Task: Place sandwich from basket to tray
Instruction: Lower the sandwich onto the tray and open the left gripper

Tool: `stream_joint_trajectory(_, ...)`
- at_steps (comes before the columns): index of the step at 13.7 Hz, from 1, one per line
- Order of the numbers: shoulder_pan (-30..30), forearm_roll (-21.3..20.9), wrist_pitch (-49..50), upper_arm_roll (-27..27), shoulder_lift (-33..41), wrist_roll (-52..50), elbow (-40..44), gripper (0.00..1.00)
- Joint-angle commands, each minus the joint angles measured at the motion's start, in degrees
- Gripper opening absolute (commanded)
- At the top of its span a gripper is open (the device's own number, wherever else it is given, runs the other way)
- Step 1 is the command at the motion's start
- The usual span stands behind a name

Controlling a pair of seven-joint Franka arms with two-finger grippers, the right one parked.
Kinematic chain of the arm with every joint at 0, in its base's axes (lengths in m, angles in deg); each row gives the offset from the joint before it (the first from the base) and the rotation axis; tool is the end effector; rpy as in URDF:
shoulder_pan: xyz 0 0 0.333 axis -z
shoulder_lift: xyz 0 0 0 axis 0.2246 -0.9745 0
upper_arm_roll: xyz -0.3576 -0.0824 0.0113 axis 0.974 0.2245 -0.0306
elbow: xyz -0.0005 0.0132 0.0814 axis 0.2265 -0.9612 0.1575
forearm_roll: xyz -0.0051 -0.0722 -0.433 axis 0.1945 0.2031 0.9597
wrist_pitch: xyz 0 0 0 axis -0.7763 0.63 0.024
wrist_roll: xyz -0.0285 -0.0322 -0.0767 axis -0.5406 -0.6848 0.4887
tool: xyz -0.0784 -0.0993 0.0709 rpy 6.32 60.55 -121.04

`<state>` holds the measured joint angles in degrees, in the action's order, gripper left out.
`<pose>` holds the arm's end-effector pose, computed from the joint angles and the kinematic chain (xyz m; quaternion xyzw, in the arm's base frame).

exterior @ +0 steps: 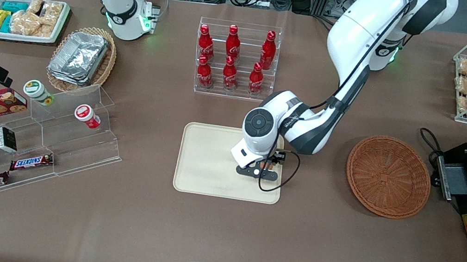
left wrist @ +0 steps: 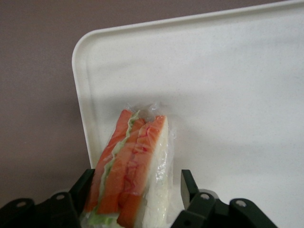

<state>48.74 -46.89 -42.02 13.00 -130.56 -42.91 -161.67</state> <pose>0.6100 -0.4807 0.2100 -0.9966 0.0462 0.0236 0.0636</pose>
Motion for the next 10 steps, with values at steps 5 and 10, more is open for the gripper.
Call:
stream_joint_trajectory(5,-1.9,-1.0,2.7,-0.3,3.9,-0.7,1.1,0.81)
stream_joint_trajectory(10,-2.0,-1.0,7.5,-1.6,8.1,-1.3,1.1,0.82)
